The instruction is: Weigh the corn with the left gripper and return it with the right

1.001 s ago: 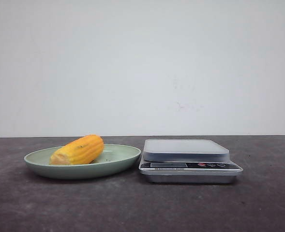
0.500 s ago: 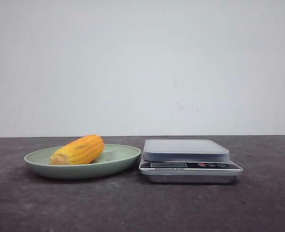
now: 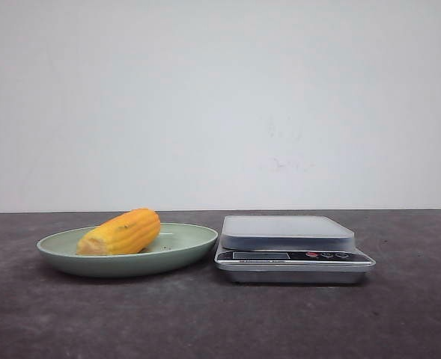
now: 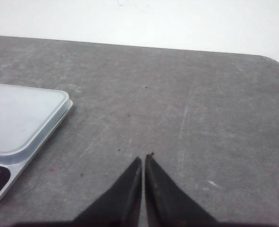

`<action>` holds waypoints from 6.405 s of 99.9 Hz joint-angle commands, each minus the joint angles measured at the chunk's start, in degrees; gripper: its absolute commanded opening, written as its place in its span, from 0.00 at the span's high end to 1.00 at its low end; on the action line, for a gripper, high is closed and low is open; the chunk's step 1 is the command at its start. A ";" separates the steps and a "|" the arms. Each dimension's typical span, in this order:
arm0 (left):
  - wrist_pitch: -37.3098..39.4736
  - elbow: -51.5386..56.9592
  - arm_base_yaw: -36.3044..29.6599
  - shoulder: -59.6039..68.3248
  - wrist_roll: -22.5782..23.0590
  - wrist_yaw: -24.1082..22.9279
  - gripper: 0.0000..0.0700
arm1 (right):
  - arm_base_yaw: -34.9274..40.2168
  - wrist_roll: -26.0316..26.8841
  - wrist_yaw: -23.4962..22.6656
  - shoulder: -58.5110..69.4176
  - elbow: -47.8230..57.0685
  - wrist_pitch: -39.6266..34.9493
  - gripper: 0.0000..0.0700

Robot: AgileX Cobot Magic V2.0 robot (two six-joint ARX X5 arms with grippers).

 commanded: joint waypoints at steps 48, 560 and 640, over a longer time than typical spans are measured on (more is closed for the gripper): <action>-0.48 10.16 0.00 3.74 -20.33 1.42 0.99 | 0.15 19.93 -3.65 1.64 9.11 0.24 1.00; -19.52 95.65 -49.35 118.09 -22.88 -17.68 0.99 | 5.03 10.21 -8.96 35.82 55.43 -25.55 0.11; -20.37 95.65 -49.40 120.56 -21.88 -15.10 0.96 | 5.01 10.16 -8.94 35.80 55.43 -27.69 0.11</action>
